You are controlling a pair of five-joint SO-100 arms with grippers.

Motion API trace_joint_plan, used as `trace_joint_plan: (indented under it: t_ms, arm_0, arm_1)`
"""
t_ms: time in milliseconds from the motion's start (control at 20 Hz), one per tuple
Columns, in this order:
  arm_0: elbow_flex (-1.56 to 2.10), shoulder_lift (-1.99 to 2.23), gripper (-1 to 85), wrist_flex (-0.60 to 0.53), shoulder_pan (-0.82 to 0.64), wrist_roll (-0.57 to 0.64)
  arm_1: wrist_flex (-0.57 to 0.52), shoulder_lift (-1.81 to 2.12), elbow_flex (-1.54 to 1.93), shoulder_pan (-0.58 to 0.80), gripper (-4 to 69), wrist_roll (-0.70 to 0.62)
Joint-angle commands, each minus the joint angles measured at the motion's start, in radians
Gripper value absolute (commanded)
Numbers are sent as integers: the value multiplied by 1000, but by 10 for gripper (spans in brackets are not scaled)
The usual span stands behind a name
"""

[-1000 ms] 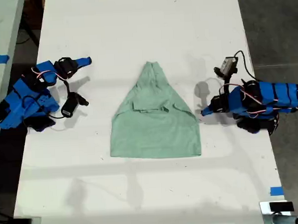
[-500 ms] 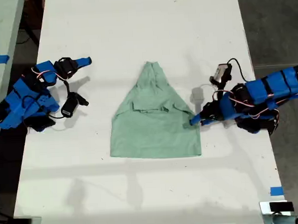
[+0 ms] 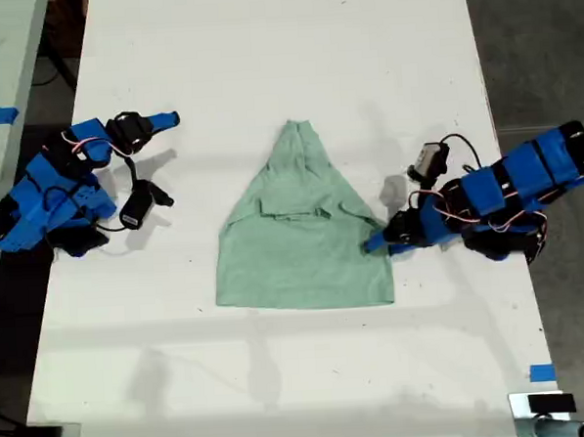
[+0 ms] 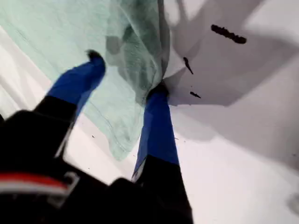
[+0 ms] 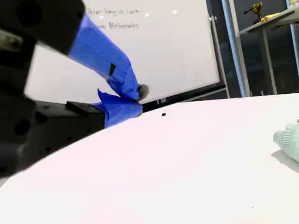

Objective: Fold t shirt

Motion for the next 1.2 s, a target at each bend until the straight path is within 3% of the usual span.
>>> trace_joint_plan:
  t_ms: [0, 100, 200, 350, 550, 850, 1100, 1150]
  arm_0:
    - [41, 9, -2, 0, -2, -15]
    - [41, 9, -2, 0, -2, -15]
    - [41, 9, -2, 0, -2, -15]
    - [41, 9, -2, -2, -6, -11]
    - [41, 9, -2, -2, -8, -11]
    - [41, 9, -2, -2, -8, -11]
    - [41, 9, -2, -2, -6, -9]
    - [41, 9, -2, -2, -6, -9]
  arm_1:
    - [20, -106, -61, 3, 19, -11]
    - [132, -97, -114, 3, 19, 11]
    - [337, 40, -153, 5, 19, 51]
    - [505, 299, -218, 75, 19, -31]
    - [534, 149, -499, 124, 19, -164]
    - [491, -551, -1086, 72, 19, -281]
    - [655, -1088, -1756, 54, 22, -419]
    - [670, -1127, -1839, 52, 73, -440]
